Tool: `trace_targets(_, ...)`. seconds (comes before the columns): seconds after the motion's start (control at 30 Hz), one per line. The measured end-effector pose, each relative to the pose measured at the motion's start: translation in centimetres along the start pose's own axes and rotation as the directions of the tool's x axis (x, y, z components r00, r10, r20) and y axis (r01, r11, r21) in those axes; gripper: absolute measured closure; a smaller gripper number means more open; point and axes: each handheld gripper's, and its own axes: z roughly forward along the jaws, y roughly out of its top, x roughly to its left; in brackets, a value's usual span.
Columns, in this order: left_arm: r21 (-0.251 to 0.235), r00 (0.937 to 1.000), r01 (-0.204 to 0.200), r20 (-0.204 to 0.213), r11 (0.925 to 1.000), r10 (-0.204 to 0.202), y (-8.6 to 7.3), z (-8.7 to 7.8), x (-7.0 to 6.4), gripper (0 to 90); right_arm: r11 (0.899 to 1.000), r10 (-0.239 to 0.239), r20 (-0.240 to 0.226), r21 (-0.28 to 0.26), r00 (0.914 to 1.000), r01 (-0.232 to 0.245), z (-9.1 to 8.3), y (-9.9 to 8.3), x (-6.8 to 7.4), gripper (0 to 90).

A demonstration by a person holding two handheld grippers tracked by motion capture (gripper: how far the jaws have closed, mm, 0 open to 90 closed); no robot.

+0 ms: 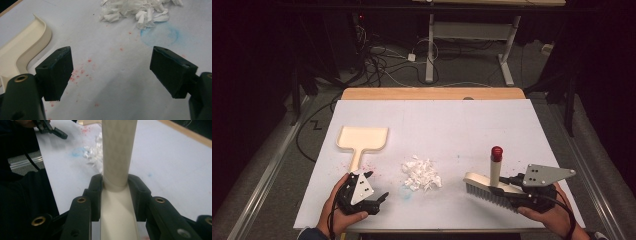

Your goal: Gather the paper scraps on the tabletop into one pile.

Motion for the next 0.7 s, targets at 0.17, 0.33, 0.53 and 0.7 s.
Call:
trace_targets(0.17,0.002,1.0000,0.001,0.005,1.0000,-0.001,0.0,0.0,0.0,17.9,0.998,0.049,0.011,0.043,0.9988,-0.049,-1.1,-1.0,-1.2,67.8)
trace_targets(0.33,0.004,0.9999,-0.003,0.010,1.0000,0.003,0.1,0.1,0.0,17.8,0.993,0.098,-0.050,0.075,0.9939,-0.094,-1.0,-1.7,-2.7,67.8)
trace_targets(0.53,0.006,0.9999,-0.001,0.014,1.0000,0.001,0.1,0.3,0.0,17.9,0.985,0.129,-0.070,0.121,0.9892,-0.120,0.3,-1.6,-4.9,67.7)
trace_targets(0.7,0.011,0.9998,-0.005,0.019,0.9999,0.005,0.1,0.4,-0.1,17.8,0.978,0.132,-0.043,0.171,0.9903,-0.123,1.6,-1.2,-7.7,63.3)
